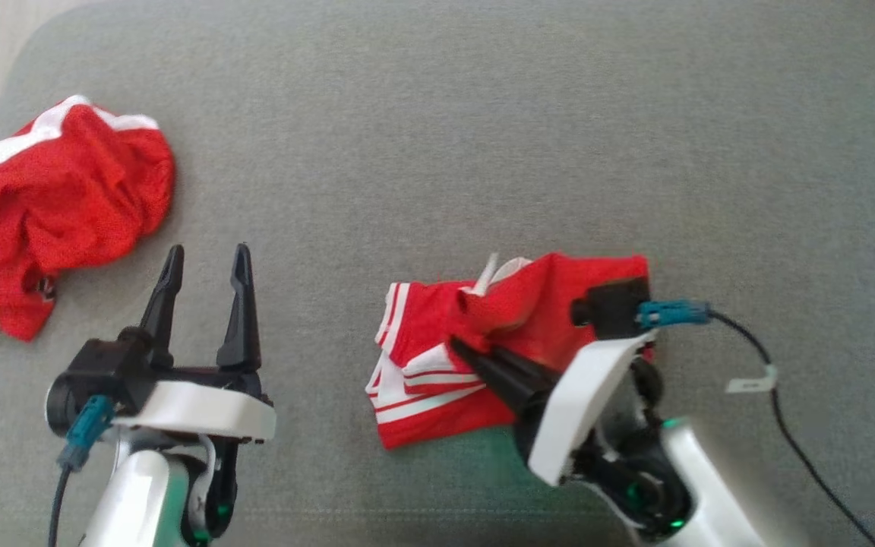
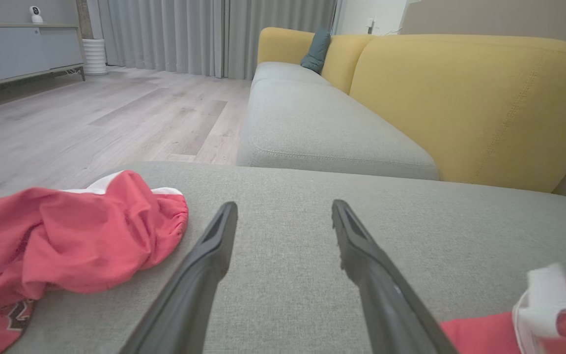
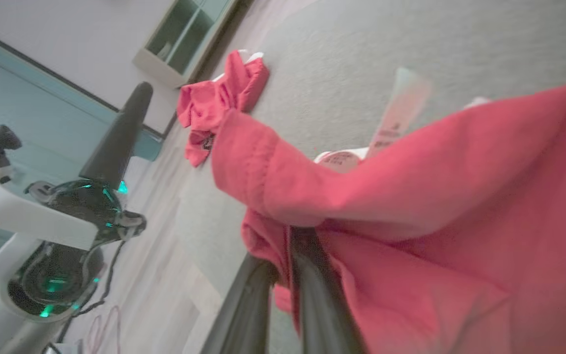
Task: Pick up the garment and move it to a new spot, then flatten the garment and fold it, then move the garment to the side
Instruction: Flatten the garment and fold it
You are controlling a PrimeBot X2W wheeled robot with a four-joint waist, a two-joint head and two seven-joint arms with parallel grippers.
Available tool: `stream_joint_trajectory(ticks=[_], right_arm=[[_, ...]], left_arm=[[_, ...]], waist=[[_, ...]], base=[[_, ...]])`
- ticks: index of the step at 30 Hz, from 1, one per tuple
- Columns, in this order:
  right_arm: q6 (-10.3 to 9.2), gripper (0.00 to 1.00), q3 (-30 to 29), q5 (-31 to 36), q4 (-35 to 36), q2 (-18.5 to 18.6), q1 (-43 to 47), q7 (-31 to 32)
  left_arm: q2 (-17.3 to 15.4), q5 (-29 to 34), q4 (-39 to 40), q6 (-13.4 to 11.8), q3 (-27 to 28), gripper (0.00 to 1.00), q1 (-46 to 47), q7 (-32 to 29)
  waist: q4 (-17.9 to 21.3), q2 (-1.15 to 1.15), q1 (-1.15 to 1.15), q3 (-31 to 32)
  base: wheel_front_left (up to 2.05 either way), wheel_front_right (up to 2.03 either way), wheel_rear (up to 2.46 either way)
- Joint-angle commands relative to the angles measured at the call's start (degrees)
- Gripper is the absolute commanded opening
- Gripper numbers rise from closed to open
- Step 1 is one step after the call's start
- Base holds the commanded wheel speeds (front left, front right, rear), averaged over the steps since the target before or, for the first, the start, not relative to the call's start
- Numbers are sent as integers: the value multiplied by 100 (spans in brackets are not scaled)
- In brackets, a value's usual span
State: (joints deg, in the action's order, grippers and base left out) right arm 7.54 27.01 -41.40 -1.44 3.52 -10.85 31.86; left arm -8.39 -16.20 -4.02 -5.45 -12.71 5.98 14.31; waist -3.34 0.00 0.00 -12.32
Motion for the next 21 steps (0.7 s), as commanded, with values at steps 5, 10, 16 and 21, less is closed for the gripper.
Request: stream_joint_trajectory(ticks=[5,10,16,21], right_arm=[[-5,0,746,-290,-456,-63,-621,-676],[-5,0,1038,-399,-774,-64,-813,-926],[-5,0,1407,-532,-1108,-64,-940,-1119],[-5,100,1567,-378,-1211,-64,-1076,-1556]], left_arm=[[13,20,146,40,173,100,171,69],[35,27,137,59,196,100,189,69],[83,39,98,100,246,100,237,69],[117,59,70,134,300,100,245,69]], waist=[[-166,0,0,-82],[-188,0,0,-134],[-187,0,0,-183],[-171,0,0,-181]], base=[[0,0,0],[0,0,0],[0,0,0],[0,0,0]])
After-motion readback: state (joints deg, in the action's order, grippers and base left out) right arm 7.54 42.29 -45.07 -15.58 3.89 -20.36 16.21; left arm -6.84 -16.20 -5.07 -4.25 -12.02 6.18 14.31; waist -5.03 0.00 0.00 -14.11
